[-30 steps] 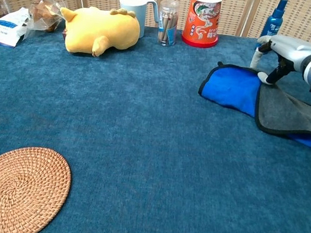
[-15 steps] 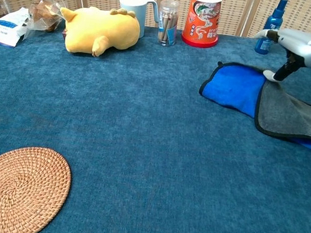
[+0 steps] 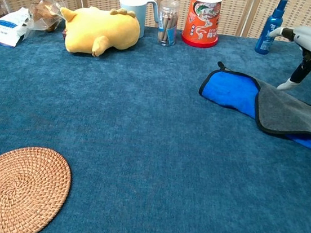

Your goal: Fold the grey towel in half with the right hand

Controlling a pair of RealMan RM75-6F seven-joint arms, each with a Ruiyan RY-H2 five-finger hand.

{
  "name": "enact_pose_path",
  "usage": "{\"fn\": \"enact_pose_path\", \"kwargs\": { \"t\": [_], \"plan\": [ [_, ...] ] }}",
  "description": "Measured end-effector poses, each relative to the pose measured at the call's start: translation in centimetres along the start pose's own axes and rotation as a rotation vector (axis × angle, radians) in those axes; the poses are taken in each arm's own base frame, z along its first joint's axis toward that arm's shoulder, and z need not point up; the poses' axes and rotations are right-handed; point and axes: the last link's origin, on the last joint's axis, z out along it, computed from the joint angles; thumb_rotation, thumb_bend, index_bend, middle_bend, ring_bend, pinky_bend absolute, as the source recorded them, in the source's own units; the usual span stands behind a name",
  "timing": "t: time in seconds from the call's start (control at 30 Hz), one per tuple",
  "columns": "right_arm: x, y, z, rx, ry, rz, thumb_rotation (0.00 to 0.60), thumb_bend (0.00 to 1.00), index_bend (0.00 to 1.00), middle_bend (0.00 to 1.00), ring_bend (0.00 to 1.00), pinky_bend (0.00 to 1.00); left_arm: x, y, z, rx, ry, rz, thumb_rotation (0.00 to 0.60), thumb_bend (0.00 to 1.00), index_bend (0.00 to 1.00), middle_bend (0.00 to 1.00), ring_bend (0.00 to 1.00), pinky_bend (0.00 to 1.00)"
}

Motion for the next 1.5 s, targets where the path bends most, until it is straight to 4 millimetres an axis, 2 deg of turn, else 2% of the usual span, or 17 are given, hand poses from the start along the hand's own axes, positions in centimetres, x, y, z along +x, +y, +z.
{"fn": "enact_pose_path", "kwargs": {
  "t": [0.27,0.5,0.97,1.5],
  "plan": [
    [-0.5,-1.0,-3.2,0.116,-0.015,0.016,0.6,0.0,0.0,0.0,0.0,0.0,0.0,0.0,0.0,0.002,-0.003,0.001,0.6,0.16,0.0,0.0,0.0,0.0],
    [-1.8,-1.4,-5.7,0.197,-0.045,-0.013,0.6,0.0,0.0,0.0,0.0,0.0,-0.2,0.1,0.1,0.001,-0.009,0.007,0.6,0.16,0.0,0.0,0.0,0.0],
    [-3.5,-2.6,-7.8,0.276,-0.049,-0.062,0.6,0.0,0.0,0.0,0.0,0.0,-0.5,0.2,0.3,0.006,-0.017,0.014,0.6,0.16,0.0,0.0,0.0,0.0],
    [-5.1,-0.8,-7.4,0.278,0.013,-0.199,0.6,0.01,0.01,0.0,0.0,0.0,-0.5,0.2,0.3,0.002,-0.023,0.012,0.6,0.16,0.0,0.0,0.0,0.0]
  ]
}}
